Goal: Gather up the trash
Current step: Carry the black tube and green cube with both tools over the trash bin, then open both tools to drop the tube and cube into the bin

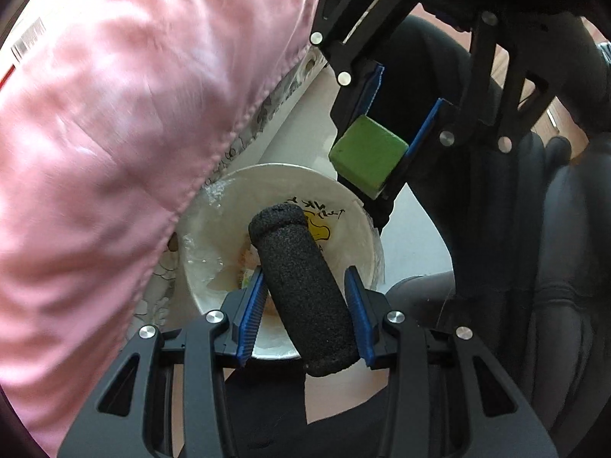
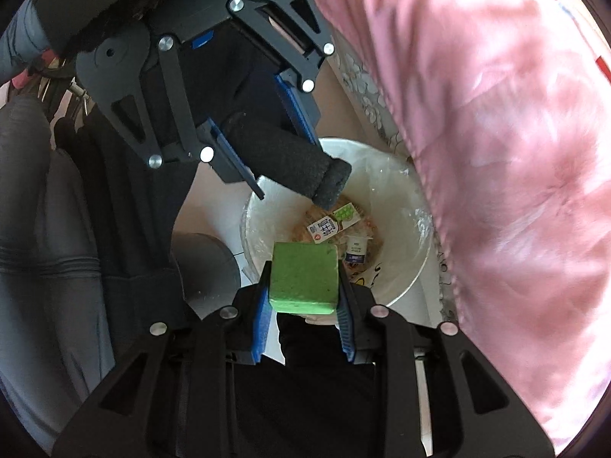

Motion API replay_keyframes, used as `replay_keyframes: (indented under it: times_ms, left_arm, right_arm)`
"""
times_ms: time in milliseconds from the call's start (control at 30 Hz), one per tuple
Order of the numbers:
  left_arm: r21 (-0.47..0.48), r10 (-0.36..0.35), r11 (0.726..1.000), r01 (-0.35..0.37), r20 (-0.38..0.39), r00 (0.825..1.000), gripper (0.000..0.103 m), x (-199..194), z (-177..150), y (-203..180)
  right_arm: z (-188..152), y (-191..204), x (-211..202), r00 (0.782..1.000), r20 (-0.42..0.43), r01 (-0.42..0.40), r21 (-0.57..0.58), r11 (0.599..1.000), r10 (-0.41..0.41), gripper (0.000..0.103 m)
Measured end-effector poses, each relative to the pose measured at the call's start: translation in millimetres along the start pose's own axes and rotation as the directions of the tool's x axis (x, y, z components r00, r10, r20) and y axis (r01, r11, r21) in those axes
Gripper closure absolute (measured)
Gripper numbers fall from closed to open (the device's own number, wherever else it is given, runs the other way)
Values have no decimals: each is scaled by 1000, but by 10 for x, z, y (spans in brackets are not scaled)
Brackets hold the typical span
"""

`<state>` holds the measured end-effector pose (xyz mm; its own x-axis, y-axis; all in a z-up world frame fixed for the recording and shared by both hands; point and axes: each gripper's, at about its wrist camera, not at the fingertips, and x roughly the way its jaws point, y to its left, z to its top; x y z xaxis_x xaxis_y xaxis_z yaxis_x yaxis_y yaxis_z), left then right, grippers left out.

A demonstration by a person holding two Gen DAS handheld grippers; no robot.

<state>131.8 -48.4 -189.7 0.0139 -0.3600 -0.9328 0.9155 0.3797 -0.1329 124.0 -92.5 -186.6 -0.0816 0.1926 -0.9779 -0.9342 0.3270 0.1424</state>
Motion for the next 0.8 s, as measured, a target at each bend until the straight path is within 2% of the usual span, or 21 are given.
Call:
replay_keyframes:
  times_ms: [433, 533, 567, 600, 633, 667, 733, 767, 800]
  left_arm:
    - [-74, -37, 997, 33, -43, 998, 58, 456, 30, 216]
    - [-85, -39, 996, 35, -48, 998, 54, 501, -7, 238]
    - [-84, -34, 996, 30, -49, 998, 47, 502, -19, 230]
    - [-84, -35, 996, 31, -50, 998, 42, 509, -27, 220]
    - [-86, -37, 996, 32, -49, 998, 33, 535, -33, 202]
    - [-88, -32, 996, 28, -48, 998, 28, 538, -37, 193]
    - [-97, -27, 995, 22, -47, 999, 21, 544, -37, 189]
    - [-99, -18, 995, 13, -47, 999, 18, 543, -39, 181]
    - [-101, -13, 995, 8, -47, 999, 17, 534, -30, 196]
  right_arm:
    - [39, -401, 381, 998, -35, -57, 57, 997, 59, 72]
    - [53, -471, 438, 997, -41, -63, 68, 996, 66, 71]
    - [60, -480, 431, 997, -34, -60, 72, 996, 63, 61]
    - [72, -488, 402, 998, -24, -54, 77, 996, 56, 40]
    - [78, -503, 377, 999, -7, -40, 85, 996, 41, 33]
    - [63, -507, 344, 999, -2, -34, 85, 996, 34, 28]
    - [68, -508, 287, 999, 20, -27, 84, 996, 25, 27]
    - [60, -506, 254, 1000, 26, -17, 87, 996, 15, 21]
    - [53, -503, 237, 1000, 26, 9, 85, 996, -11, 20]
